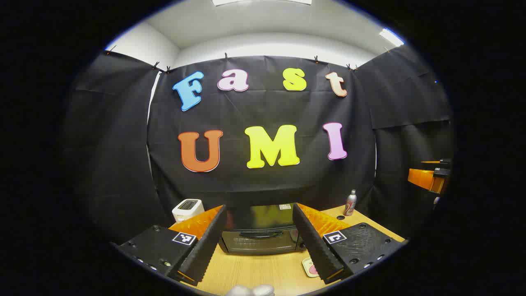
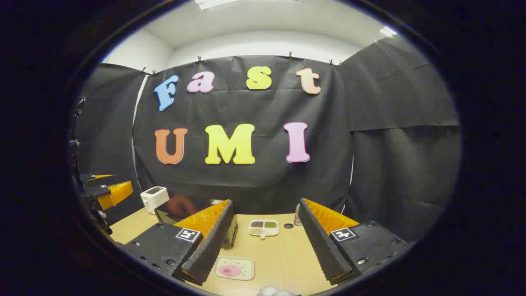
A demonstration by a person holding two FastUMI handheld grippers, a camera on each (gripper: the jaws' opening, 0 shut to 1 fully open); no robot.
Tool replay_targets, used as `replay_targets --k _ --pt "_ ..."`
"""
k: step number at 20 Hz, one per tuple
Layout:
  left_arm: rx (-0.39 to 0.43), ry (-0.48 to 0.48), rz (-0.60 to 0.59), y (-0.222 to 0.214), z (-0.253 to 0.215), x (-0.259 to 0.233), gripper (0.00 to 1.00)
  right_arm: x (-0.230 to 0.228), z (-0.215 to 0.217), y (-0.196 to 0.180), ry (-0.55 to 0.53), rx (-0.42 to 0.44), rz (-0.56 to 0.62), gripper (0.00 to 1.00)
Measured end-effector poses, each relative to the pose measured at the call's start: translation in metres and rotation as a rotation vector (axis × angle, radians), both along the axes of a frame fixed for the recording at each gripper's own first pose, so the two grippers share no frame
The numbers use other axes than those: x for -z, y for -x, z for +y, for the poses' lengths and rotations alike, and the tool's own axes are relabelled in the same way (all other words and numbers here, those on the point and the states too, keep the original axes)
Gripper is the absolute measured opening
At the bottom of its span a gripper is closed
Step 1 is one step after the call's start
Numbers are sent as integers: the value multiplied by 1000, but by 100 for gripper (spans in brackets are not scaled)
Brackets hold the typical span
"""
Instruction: Open the electric oven with the left hand, put the food in, and close the electric oven.
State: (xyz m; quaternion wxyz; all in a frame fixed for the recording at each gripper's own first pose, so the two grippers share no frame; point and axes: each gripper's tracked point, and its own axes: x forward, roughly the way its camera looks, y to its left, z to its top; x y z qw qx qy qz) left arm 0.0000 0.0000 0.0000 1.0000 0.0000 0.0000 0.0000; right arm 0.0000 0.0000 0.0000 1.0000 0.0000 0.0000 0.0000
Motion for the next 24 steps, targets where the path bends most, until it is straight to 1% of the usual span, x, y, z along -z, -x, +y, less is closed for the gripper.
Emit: replay_targets --k 1,2,3,11,12,13,16,18,20,24 --pt "-1 5 -2 0 0 -1 96 0 0 -1 3 -1 -4 96" --pt "2 11 -2 -1 -1 -1 100 0 2 -1 6 -5 -2 96" --pt "-2 13 -2 -2 -1 -2 96 1 5 -2 10 -9 0 96" --pt "-12 -5 -12 -10 2 -3 96 -1 6 -11 1 -20 -3 96" --pt "-13 -6 -9 -12 2 -2 96 -1 6 -13 2 -20 -2 100" --pt "-9 -6 -9 -13 1 -2 96 0 6 -14 3 -20 -1 96" --pt "-6 -11 -4 -21 1 3 96 -2 5 -17 4 -21 0 96" --pt "-8 -17 2 -29 0 8 96 -3 3 -18 6 -18 -2 96" --pt "10 -9 4 -41 -6 17 96 -2 2 -20 -5 -18 7 96" --pt "26 -19 38 -76 -13 51 96 -1 -3 -22 -2 -3 26 96"
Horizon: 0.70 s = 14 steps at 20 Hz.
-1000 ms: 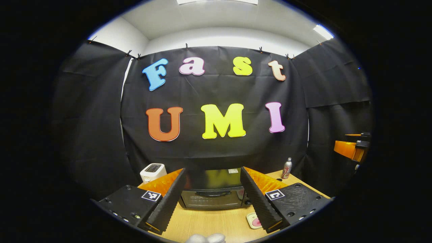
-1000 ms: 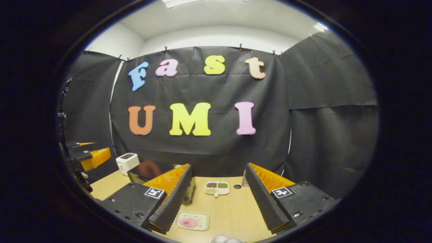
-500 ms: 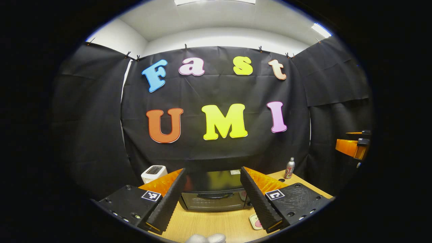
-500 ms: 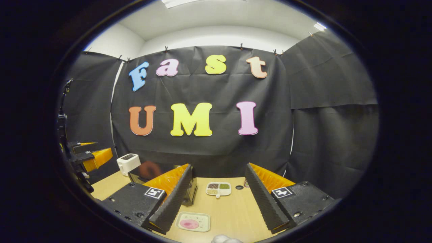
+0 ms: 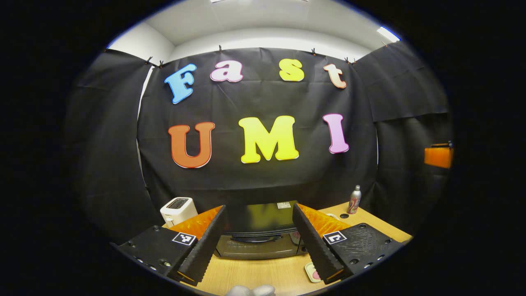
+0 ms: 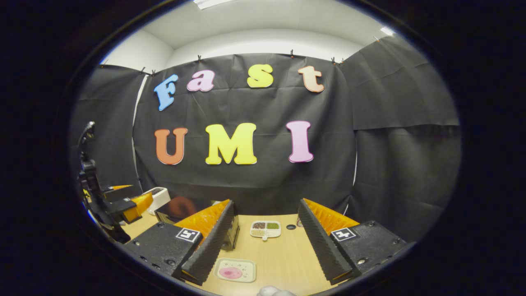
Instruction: Open the electric oven with the left hand, put the food in, and close the electric oven.
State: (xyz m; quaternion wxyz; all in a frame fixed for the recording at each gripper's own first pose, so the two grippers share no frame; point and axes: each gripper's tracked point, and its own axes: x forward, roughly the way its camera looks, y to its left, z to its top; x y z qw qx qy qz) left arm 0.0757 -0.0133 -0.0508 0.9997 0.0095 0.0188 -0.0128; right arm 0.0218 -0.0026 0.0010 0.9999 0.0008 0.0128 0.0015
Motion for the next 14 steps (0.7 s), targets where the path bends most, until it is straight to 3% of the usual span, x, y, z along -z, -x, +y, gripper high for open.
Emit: replay_targets --k 4,9,14 --pt "16 52 94 -39 -7 53 96 -3 -13 3 12 38 10 100" --pt "-10 69 207 -87 2 109 97 4 -28 6 12 101 46 96" --pt "-27 51 286 -109 9 147 97 2 -21 3 10 96 53 97"
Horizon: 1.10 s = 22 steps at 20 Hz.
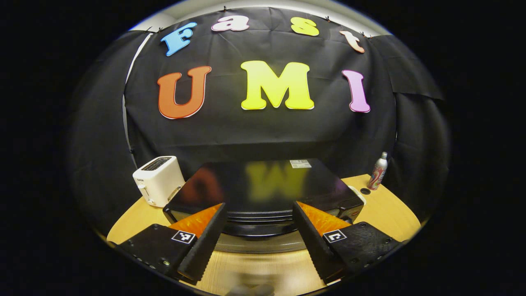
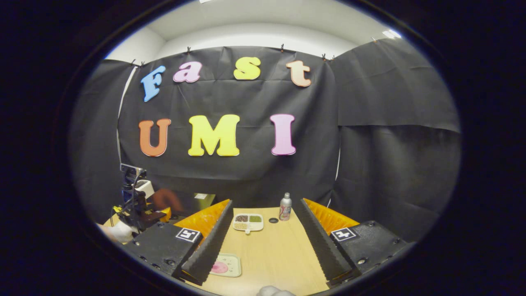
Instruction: Open the electric oven with the left hand, put the food in, and close the electric oven.
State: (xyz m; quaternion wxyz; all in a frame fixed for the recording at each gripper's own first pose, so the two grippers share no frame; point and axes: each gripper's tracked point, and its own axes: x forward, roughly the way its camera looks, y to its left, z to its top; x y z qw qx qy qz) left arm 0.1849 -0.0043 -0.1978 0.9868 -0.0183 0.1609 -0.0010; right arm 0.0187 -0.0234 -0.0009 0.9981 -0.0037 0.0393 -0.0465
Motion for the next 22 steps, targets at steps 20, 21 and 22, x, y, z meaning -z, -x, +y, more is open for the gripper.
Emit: replay_targets --k 20,21,22 --pt "17 -1 22 67 -6 27 96 -43 119 -29 32 -309 -23 96" --pt "19 -4 24 73 -6 29 96 -43 119 -24 31 -307 -22 96" --pt "20 -6 31 79 -7 34 97 -40 119 -21 29 -306 -17 100"
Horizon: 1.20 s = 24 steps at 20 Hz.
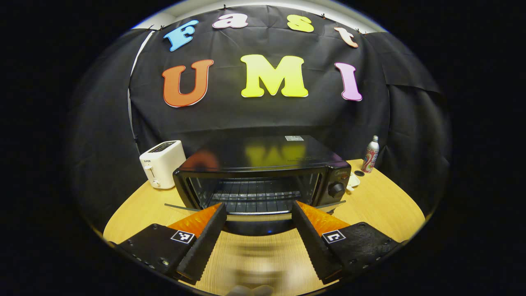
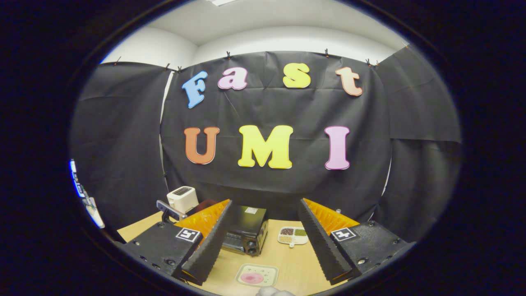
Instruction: Open the electric oven with the left hand, put the food in, and close the electric oven.
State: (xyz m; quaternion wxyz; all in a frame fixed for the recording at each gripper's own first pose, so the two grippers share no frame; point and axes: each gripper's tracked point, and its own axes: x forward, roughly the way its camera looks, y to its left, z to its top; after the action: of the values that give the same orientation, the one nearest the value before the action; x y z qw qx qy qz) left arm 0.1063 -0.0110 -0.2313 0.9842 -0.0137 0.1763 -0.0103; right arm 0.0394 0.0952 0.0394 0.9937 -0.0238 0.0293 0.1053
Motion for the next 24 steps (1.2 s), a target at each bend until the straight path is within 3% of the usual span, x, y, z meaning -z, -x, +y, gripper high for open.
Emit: replay_targets --k 1,11,12,13,19,24 --pt "0 2 9 6 0 5 97 1 0 3 -2 0 0 96" --pt "0 4 105 55 -6 58 96 18 -24 31 -15 67 14 96" --pt "3 1 119 59 -7 64 96 21 -27 34 -14 73 17 100" --pt "4 0 140 63 -8 73 96 23 -29 37 -12 79 19 96" --pt "6 8 293 89 -6 135 97 27 -40 51 -7 113 21 96" --pt "-17 46 378 100 0 159 97 37 -53 62 3 151 38 96"
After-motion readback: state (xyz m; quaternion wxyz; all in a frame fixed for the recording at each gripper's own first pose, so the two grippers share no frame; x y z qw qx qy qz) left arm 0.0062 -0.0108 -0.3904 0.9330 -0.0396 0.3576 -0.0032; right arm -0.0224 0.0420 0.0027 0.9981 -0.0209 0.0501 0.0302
